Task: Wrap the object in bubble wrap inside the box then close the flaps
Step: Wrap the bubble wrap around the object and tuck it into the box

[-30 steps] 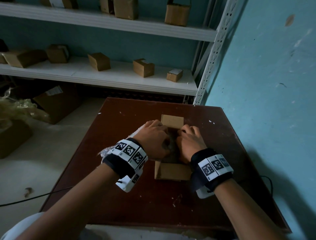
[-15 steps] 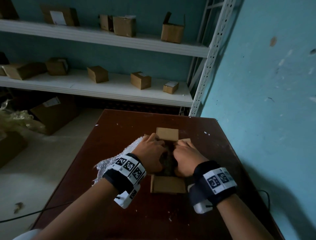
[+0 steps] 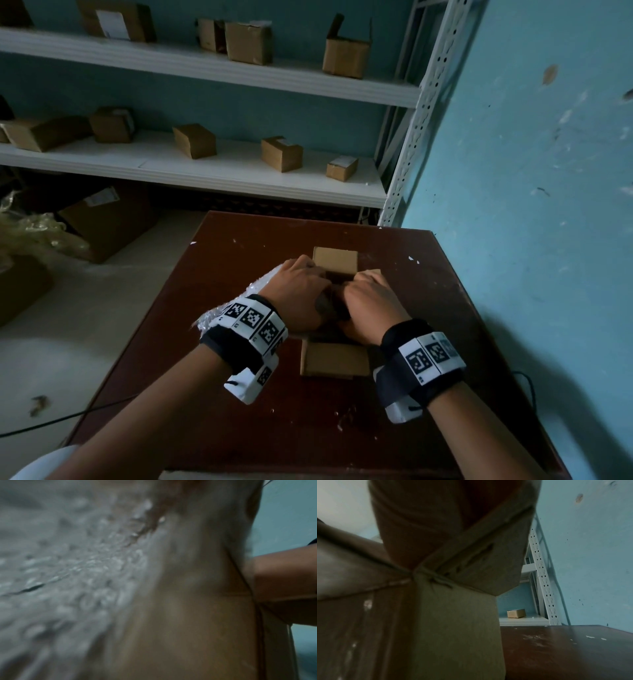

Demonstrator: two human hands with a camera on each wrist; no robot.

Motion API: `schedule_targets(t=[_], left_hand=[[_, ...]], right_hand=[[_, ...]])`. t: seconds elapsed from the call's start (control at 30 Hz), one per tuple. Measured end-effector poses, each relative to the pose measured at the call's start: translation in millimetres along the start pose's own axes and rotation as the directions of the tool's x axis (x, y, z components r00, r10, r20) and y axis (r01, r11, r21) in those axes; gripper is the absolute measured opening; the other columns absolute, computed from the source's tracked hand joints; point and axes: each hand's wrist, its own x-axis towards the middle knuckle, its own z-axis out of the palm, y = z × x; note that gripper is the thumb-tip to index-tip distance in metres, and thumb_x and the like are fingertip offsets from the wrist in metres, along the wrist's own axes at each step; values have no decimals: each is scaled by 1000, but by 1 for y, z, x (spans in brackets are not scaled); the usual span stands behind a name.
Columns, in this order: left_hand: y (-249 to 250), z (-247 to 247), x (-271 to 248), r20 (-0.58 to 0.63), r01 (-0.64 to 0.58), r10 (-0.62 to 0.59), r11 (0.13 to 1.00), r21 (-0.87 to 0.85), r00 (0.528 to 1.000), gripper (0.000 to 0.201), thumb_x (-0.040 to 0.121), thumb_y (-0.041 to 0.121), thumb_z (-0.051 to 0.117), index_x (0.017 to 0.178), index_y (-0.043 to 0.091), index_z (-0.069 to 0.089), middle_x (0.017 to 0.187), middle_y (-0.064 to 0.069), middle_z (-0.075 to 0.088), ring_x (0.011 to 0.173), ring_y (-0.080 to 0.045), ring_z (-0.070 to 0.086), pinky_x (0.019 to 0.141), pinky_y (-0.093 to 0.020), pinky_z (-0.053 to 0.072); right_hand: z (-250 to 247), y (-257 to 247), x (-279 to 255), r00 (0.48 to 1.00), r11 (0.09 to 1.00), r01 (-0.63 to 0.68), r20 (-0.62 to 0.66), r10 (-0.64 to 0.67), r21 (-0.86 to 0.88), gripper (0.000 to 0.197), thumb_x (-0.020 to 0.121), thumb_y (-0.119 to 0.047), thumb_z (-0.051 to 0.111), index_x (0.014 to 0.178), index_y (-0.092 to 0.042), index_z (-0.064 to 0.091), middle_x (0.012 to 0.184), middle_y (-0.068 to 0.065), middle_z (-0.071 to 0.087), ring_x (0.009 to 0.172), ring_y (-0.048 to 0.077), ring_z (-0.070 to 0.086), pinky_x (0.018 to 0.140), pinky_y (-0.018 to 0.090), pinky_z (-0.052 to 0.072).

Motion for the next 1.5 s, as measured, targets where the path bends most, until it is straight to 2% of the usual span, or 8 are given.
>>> schedule_targets(t=[0.1, 0.37, 0.47, 0.63, 0.8, 1.0, 1.23, 1.5], left_hand=[[-1, -2, -1, 17, 2, -2, 1000, -5, 1000, 41, 87, 54, 50, 119, 30, 58, 126, 8, 51, 124, -20, 34, 103, -36, 29], [-2, -3, -3, -57, -3, 2, 1000, -14, 998, 57, 86, 51, 56, 138, 30, 42, 139, 5, 47, 134, -19, 31, 111, -36, 22], [-3, 0, 1, -27, -9, 10, 1000, 29, 1000, 50, 88, 54, 52, 132, 30, 49, 139, 6, 48, 134, -18, 32, 111, -38, 23], [-8, 9, 6, 51, -43, 40, 996, 73, 998, 45, 84, 62, 37, 113, 37, 61, 121, 15, 59, 124, -17, 42, 107, -42, 31], [-5, 9, 1, 63, -69, 62, 992, 108, 996, 45, 90, 55, 39, 127, 35, 57, 136, 13, 49, 129, -20, 31, 108, -41, 24], [-1, 10, -1, 50, -56, 50, 992, 114, 997, 45, 93, 54, 32, 122, 34, 60, 135, 9, 49, 131, -23, 28, 107, -42, 23], [5, 2, -2, -48, -39, 40, 999, 23, 998, 42, 90, 49, 48, 124, 26, 55, 134, 4, 50, 130, -20, 34, 108, -38, 25], [3, 6, 0, -46, -50, 53, 997, 61, 998, 33, 89, 47, 48, 111, 29, 64, 125, 6, 58, 127, -18, 38, 109, -38, 27]], right_hand=[[0, -2, 0, 1000, 1000, -15, -9, 15, -20, 16, 93, -26, 52, 103, -19, 63, 114, 0, 63, 124, 21, 43, 118, 42, 13], [-2, -7, -1, 997, 989, -70, 4, 71, -127, 25, 95, -26, 47, 112, -20, 64, 125, 1, 62, 136, 24, 33, 119, 46, 7], [-4, -7, -1, 997, 988, -77, 22, 80, -134, 23, 96, -25, 45, 108, -20, 64, 124, 0, 61, 136, 24, 31, 119, 48, 6], [-6, -6, -1, 994, 987, -76, 66, 86, -145, 23, 95, -24, 49, 111, -19, 63, 129, 0, 57, 139, 23, 27, 119, 49, 2], [-4, -4, -2, 994, 986, -63, 84, 76, -152, 26, 93, -23, 51, 115, -19, 63, 131, -1, 56, 139, 23, 26, 119, 49, 2], [-4, -3, -1, 991, 989, -76, 98, 89, -130, 27, 89, -21, 55, 114, -16, 64, 139, 3, 48, 141, 24, 21, 119, 50, 2], [-1, -3, -1, 988, 988, -111, 98, 122, -111, 35, 90, -32, 55, 123, -22, 57, 144, 4, 41, 142, 25, 18, 118, 51, 3], [1, -7, 1, 984, 980, -148, 82, 159, -130, 33, 94, -29, 50, 125, -20, 56, 149, 7, 33, 143, 27, 15, 118, 52, 0]])
